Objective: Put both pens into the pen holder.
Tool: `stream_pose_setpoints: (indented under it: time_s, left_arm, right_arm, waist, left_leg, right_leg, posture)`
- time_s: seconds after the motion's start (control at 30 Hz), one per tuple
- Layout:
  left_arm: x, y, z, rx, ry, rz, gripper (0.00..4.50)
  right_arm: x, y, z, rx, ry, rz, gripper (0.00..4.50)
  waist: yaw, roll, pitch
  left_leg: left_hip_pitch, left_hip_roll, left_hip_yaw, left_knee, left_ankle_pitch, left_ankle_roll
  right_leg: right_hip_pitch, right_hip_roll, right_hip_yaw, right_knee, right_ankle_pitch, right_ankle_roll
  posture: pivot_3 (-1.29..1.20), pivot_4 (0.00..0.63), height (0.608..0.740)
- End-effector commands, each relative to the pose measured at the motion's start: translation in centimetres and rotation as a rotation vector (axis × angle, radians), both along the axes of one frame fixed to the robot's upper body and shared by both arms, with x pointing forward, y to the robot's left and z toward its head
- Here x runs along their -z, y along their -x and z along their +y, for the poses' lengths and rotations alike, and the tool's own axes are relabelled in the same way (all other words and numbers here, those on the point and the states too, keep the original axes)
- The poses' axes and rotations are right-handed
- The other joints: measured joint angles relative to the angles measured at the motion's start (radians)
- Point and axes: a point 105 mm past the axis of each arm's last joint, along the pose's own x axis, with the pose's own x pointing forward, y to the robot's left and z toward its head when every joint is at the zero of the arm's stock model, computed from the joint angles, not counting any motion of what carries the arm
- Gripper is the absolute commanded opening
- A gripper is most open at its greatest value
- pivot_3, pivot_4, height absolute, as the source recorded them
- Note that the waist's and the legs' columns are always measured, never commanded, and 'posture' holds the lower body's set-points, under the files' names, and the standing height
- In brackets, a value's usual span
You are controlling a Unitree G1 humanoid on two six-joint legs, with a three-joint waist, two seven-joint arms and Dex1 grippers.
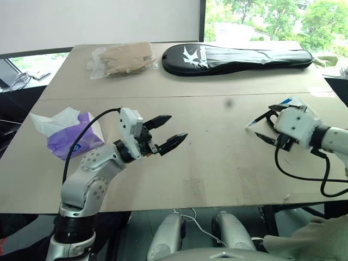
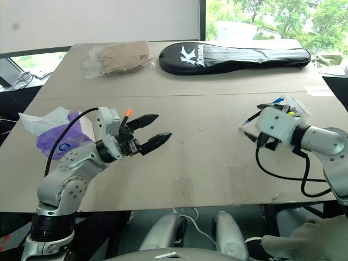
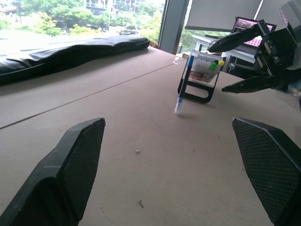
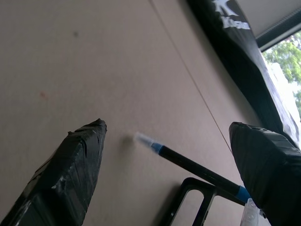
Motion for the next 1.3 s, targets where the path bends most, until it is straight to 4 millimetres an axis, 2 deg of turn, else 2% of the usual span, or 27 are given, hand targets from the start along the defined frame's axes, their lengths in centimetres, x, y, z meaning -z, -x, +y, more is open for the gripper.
stream_pose_setpoints:
  time_s: [0.03,0.1,0.27,0.53,0.7,0.73,0.77,0.87,0.9,0.93,0.97,1.03,1.07,1.3]
  left_arm:
    - [-0.8,-0.1,-0.3,0.023,-0.008,-0.052,4.50]
    - [-0.9,-0.1,-0.4,0.022,-0.008,-0.057,4.50]
    - [-0.9,0.1,-0.4,0.015,-0.007,-0.063,4.50]
    - [-0.5,0.6,-0.4,-0.010,-0.004,-0.061,4.50]
    - [-0.4,0.7,-0.4,-0.015,-0.004,-0.060,4.50]
    - [-0.4,0.6,-0.4,-0.017,-0.004,-0.061,4.50]
    - [-0.5,0.6,-0.4,-0.019,-0.004,-0.062,4.50]
    - [-0.5,0.6,-0.3,-0.021,-0.004,-0.062,4.50]
    - [-0.5,0.6,-0.3,-0.021,-0.004,-0.062,4.50]
    - [-0.4,0.6,-0.3,-0.020,-0.004,-0.060,4.50]
    - [-0.4,0.5,-0.3,-0.019,-0.005,-0.059,4.50]
    - [-0.3,0.5,-0.3,-0.016,-0.005,-0.057,4.50]
    - [-0.3,0.4,-0.3,-0.015,-0.005,-0.057,4.50]
    - [-0.2,0.3,-0.4,-0.010,-0.006,-0.055,4.50]
  right_arm:
    - [0.0,-1.7,0.1,-0.069,0.252,-0.120,4.42]
    - [0.4,-2.9,-0.1,-0.082,0.364,-0.173,4.42]
    - [0.0,-5.2,-0.2,-0.064,0.470,-0.276,4.42]
    - [2.3,-6.3,-0.3,-0.102,0.582,-0.307,4.42]
    - [3.0,-6.8,-0.1,-0.104,0.592,-0.334,4.42]
    - [3.0,-6.9,-0.2,-0.099,0.591,-0.343,3.89]
    - [2.9,-7.0,-0.2,-0.092,0.590,-0.355,3.63]
    - [3.0,-7.1,-0.3,-0.088,0.592,-0.369,2.35]
    - [3.0,-7.1,-0.3,-0.088,0.591,-0.373,1.72]
    - [3.0,-7.1,-0.3,-0.087,0.591,-0.376,1.31]
    - [2.9,-7.0,-0.3,-0.086,0.588,-0.384,1.14]
    - [2.6,-7.0,-0.2,-0.081,0.578,-0.396,0.30]
    - [2.4,-6.9,-0.2,-0.078,0.571,-0.402,0.15]
    - [0.1,-6.4,0.6,-0.062,0.469,-0.472,0.15]
  waist:
    - [-0.004,0.000,0.000]
    - [-0.002,0.000,0.000]
    - [0.000,-0.001,0.001]
    - [0.001,-0.001,0.001]
    - [-0.003,-0.001,0.001]
    - [-0.003,-0.001,0.001]
    - [-0.003,-0.001,0.001]
    - [-0.001,-0.001,0.001]
    - [-0.001,-0.001,0.001]
    - [-0.001,-0.001,0.001]
    - [-0.001,-0.001,0.001]
    - [-0.001,-0.001,0.001]
    - [0.000,-0.001,0.001]
    - [0.000,-0.001,0.001]
  left_leg:
    - [0.000,0.000,0.000,0.000,0.000,0.000]
    - [0.000,0.000,0.001,0.000,0.000,-0.001]
    - [-0.001,0.000,0.000,-0.001,0.003,-0.005]
    - [-0.001,0.000,0.000,-0.001,0.003,-0.005]
    - [-0.001,0.000,0.000,-0.001,0.003,-0.005]
    - [0.000,0.000,0.001,-0.001,0.003,-0.005]
    - [0.000,0.000,0.001,-0.001,0.003,-0.005]
    - [0.000,0.000,0.000,-0.001,0.003,-0.005]
    - [0.000,0.000,0.000,-0.001,0.003,-0.005]
    - [0.000,0.000,0.000,-0.001,0.003,-0.005]
    - [0.000,0.000,0.000,-0.001,0.003,-0.005]
    - [0.000,0.000,0.001,-0.001,0.003,-0.005]
    - [0.000,0.000,0.000,-0.001,0.003,-0.005]
    - [0.000,0.000,0.000,-0.001,0.003,-0.005]
  right_leg:
    - [0.000,0.000,0.000,0.000,0.000,0.000]
    - [0.000,0.000,0.001,0.000,0.000,0.000]
    - [-0.001,0.000,0.002,0.000,0.000,0.000]
    - [-0.001,0.000,0.003,0.000,0.000,0.000]
    - [-0.001,0.000,0.002,0.000,0.000,0.000]
    - [-0.001,0.000,0.002,0.001,0.000,0.000]
    - [-0.001,0.000,0.002,0.001,0.000,0.000]
    - [-0.001,0.000,0.002,0.002,0.000,0.000]
    - [-0.001,0.000,0.002,0.002,0.000,0.000]
    - [-0.001,0.000,0.002,0.001,0.000,0.000]
    - [-0.001,0.000,0.002,0.001,0.000,0.000]
    - [-0.001,0.000,0.002,0.001,0.000,0.000]
    - [-0.001,0.000,0.002,0.001,0.000,0.000]
    - [-0.001,0.000,0.002,0.001,0.000,0.000]
  posture:
    - [0.00,0.150,0.740]
    - [0.00,0.150,0.740]
    - [0.00,0.150,0.740]
    - [0.00,0.150,0.740]
    - [0.00,0.150,0.740]
    - [0.00,0.150,0.740]
    - [0.00,0.150,0.740]
    - [0.00,0.150,0.740]
    - [0.00,0.150,0.740]
    - [0.00,0.150,0.740]
    - [0.00,0.150,0.740]
    - [0.00,0.150,0.740]
    - [0.00,0.150,0.740]
    - [0.00,0.150,0.740]
